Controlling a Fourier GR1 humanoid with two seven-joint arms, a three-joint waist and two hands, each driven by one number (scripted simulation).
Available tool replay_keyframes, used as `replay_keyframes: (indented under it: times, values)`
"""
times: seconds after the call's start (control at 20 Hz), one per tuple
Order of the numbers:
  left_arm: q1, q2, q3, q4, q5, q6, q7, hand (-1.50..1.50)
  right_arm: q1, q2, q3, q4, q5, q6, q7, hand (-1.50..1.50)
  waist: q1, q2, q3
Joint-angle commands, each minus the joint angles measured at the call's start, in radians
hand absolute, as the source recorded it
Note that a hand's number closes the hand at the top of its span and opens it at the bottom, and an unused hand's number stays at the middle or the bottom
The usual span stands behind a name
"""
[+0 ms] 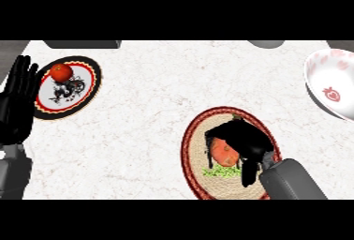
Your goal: Pick the squash from the placemat and place it in the bowl
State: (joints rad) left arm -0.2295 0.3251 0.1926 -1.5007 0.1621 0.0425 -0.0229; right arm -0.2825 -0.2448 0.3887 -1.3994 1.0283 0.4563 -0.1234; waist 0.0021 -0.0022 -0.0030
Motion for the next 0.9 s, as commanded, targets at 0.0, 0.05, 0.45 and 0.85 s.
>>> replay_keyframes:
  times: [0.0,0.05,0.45,0.85]
  values:
    - [-0.016,-0.035,-0.014,0.077,-0.031,0.005,-0.057,0.0,0.044,0.005,0.017,0.007,0.042,-0.126,-0.076,1.5,-0.005,0.003,0.003]
    - [0.009,-0.031,-0.013,-0.008,-0.033,0.019,-0.008,0.0,0.015,-0.015,-0.032,0.028,0.022,-0.113,-0.115,1.5,0.0,0.002,0.003]
    - [0.012,0.008,0.055,0.032,0.015,-0.022,-0.011,0.0,0.077,-0.272,-0.29,0.082,-0.036,-0.155,-0.225,1.5,-0.041,0.004,0.005]
    - [0.027,0.017,0.086,0.0,0.018,0.004,-0.009,0.0,0.129,-0.619,-0.681,0.387,-0.145,-0.163,-0.273,1.5,-0.091,0.014,0.017]
